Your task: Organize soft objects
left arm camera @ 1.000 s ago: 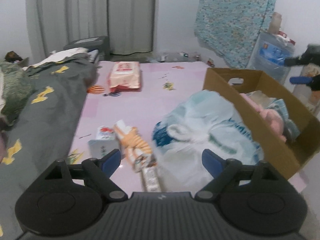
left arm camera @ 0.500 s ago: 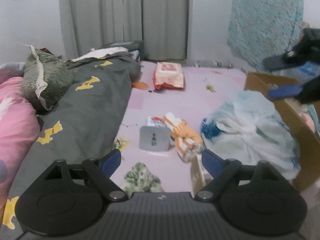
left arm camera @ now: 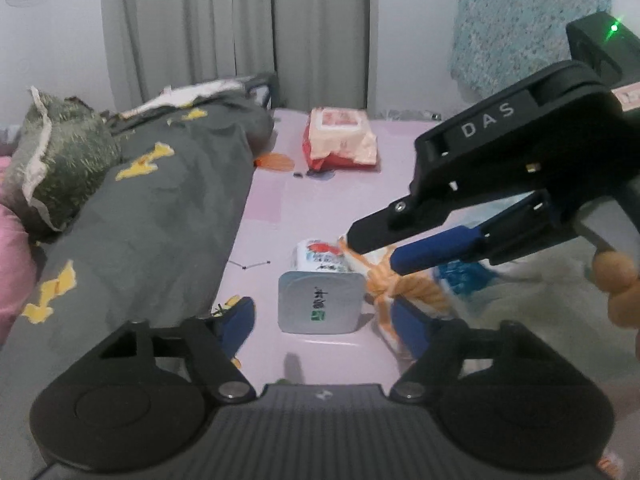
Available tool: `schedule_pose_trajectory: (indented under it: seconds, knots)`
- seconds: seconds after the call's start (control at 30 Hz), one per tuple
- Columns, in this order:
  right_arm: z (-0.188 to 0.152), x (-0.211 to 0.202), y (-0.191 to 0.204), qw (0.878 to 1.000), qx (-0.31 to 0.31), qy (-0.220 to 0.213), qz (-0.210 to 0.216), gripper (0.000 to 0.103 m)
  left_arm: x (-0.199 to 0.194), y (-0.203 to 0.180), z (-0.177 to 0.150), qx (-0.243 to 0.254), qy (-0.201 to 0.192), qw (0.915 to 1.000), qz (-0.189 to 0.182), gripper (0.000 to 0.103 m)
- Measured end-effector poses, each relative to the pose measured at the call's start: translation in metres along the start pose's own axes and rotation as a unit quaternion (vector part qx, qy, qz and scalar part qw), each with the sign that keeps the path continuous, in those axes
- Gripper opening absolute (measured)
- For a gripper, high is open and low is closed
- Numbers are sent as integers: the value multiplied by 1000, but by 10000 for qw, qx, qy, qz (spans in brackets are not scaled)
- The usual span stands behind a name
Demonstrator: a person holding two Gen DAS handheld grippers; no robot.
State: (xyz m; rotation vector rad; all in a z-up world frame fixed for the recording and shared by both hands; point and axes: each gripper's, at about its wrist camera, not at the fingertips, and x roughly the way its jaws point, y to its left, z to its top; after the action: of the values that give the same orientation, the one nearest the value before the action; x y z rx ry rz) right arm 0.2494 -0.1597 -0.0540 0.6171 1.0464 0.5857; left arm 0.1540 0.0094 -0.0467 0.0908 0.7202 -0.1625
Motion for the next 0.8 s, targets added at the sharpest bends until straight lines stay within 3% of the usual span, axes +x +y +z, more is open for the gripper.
schedule_pose_trajectory:
  seconds: [0.47,0.57,0.8]
  knots:
    - [14,56,-21,9993,91,362,15,36,62,14,6,-65,616,9979,-186,70]
    - [17,59,-24,9990,181,388,99,37,65,14,7,-178,695,9971,-267,64]
    - [23,54,-28,9973,451,503,299,34,53,19,11,-470,706,9955,-425,63]
